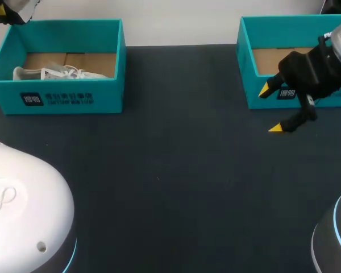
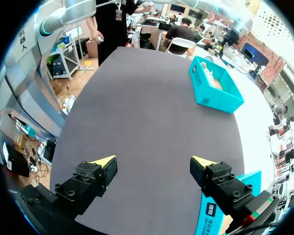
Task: Take the shoe out of the shoebox, open the shoe tongue, remove and reinsert the insole, then place the shoe into the shoebox
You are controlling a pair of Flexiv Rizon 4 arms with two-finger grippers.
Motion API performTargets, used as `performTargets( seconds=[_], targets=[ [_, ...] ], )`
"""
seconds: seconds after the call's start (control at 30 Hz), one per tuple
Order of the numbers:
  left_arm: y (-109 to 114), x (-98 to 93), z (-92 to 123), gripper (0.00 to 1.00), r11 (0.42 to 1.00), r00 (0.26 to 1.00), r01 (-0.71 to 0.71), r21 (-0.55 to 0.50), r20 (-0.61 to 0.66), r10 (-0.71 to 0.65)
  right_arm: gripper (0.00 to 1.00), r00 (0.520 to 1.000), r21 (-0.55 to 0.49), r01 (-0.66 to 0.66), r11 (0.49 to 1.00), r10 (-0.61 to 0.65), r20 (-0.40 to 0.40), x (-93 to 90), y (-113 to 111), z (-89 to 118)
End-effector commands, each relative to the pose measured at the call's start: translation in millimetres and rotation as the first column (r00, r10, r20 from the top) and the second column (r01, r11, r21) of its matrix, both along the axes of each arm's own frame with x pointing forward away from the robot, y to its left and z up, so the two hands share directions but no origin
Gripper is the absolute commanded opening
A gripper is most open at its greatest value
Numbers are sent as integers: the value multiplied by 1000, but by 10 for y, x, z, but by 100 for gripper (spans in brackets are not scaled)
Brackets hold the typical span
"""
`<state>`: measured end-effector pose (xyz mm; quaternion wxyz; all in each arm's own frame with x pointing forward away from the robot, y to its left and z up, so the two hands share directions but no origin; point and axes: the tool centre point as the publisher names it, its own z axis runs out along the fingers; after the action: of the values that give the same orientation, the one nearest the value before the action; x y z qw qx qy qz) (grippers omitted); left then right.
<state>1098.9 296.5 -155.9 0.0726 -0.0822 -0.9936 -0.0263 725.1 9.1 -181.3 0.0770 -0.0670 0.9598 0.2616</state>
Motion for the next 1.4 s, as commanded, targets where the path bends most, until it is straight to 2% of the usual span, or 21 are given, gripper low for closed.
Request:
performTargets(
  seconds=[0.03,0.43,0.47,0.5,0.53,0.57,0.6,0.63,0.67,0.7,0.77,0.8,0.83,0.87,0.97,1.03,1.4],
  targets=[
    [130,102,100,0,972,973,229,45,-42,-227,100,1000,-2,0,1000,0,-2,12,12,-9],
    [130,102,100,0,972,973,229,45,-42,-227,100,1000,-2,0,1000,0,-2,12,12,-9],
    [149,111,108,0,943,937,320,-92,-115,-329,100,1000,-2,0,1000,0,-2,12,12,-9],
    [179,147,104,0,919,914,376,-123,-117,-389,100,1000,-2,0,1000,0,-2,12,12,-9],
    [225,162,87,0,858,859,503,-110,-47,-509,100,1000,-2,0,1000,0,-2,12,12,-9],
    [268,182,83,0,827,827,541,-154,-80,-556,100,1000,-2,0,1000,0,-2,12,12,-9],
    [303,220,75,0,802,805,589,-102,-21,-593,100,1000,-2,0,1000,0,-2,12,12,-9],
    [350,236,61,0,746,748,660,-94,-11,-663,100,1000,-2,0,1000,0,-2,12,12,-9],
    [379,280,74,0,721,724,684,-110,-20,-690,100,1000,-2,0,1000,0,-2,12,12,-9],
    [416,309,72,0,668,671,738,-95,2,-741,100,1000,-2,0,1000,0,-2,12,12,-9],
    [469,381,93,0,609,612,788,-90,4,-791,100,1000,-2,0,1000,0,-2,12,12,-9],
    [497,403,98,0,562,562,823,-84,-20,-827,100,1000,-2,0,1000,0,-2,12,12,-9],
    [507,423,111,0,548,549,834,-64,1,-836,100,1000,-2,0,1000,0,-2,12,12,-9],
    [525,423,111,0,500,500,865,-24,-8,-866,100,1000,-2,0,1000,0,-2,12,12,-9],
    [537,369,107,0,405,406,911,77,9,-914,100,1000,-2,0,1000,0,-2,12,12,-9],
    [518,367,73,0,360,364,924,132,-11,-931,100,1000,-2,0,1000,0,-2,12,12,-9],
    [518,367,73,0,360,364,924,132,-11,-931,100,1000,-2,0,1000,0,-2,12,12,-9]
  ],
)
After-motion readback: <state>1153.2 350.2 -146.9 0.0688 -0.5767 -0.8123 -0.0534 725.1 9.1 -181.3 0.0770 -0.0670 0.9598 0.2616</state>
